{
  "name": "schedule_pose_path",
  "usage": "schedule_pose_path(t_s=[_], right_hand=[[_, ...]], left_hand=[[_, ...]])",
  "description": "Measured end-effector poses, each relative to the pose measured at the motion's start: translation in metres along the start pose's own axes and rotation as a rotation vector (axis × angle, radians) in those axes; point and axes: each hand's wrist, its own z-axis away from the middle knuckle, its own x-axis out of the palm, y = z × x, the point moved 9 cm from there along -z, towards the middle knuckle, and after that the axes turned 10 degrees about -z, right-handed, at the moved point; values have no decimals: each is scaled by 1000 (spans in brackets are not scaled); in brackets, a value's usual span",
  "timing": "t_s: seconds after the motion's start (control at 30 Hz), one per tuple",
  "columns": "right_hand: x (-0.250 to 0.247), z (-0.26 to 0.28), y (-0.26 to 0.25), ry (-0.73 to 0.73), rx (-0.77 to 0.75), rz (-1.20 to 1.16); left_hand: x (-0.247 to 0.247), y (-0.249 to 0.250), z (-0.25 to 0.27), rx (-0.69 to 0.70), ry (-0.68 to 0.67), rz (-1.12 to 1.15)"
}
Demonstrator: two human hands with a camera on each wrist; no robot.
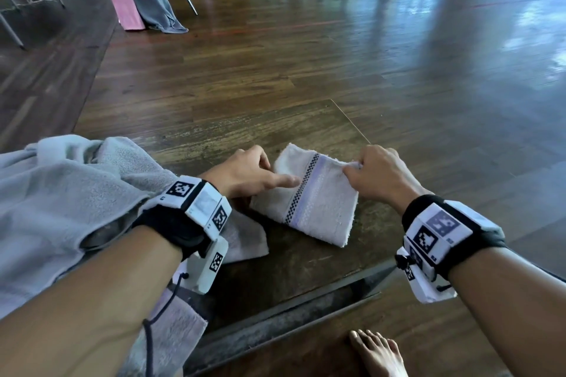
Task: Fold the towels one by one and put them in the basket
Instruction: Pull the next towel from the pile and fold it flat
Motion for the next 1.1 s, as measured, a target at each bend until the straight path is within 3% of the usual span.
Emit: schedule_pose_path(t_s=[0.1, 0.23, 0.37, 0.43, 0.5, 0.57, 0.63, 0.73, 0.83, 0.93, 1.0, 1.1], right_hand=[[-15, 6, 15, 21, 48, 30], [-22, 15, 30, -58, 51, 173], [-39, 22, 22, 113, -96, 127], [-30, 24, 7, 17, -298, 39], [-5, 31, -2, -216, -433, 38], [12, 33, 4, -333, -416, 91], [11, 27, 7, -290, -369, 142], [7, 23, 2, -277, -315, 173], [5, 26, -10, -165, -325, 228], [-1, 37, -38, 42, -487, 208], [10, 43, -49, -15, -541, 181], [46, 47, -41, -272, -459, 218]], left_hand=[[3, -5, 1, -1, -41, -54], [1, -11, -2, 44, 85, -14], [-2, -13, -5, 70, 145, 128], [-2, -14, -7, 58, 173, 111], [1, -15, -8, 17, 195, 61], [1, -14, -5, -31, 250, -18], [-6, -5, 4, -13, 375, -114], [-12, 30, 22, 179, 508, -179], [7, 55, 27, 261, 395, -292], [35, 63, 28, 246, 262, -334], [48, 64, 28, 263, 202, -369], [62, 56, 23, 247, 88, -403]])
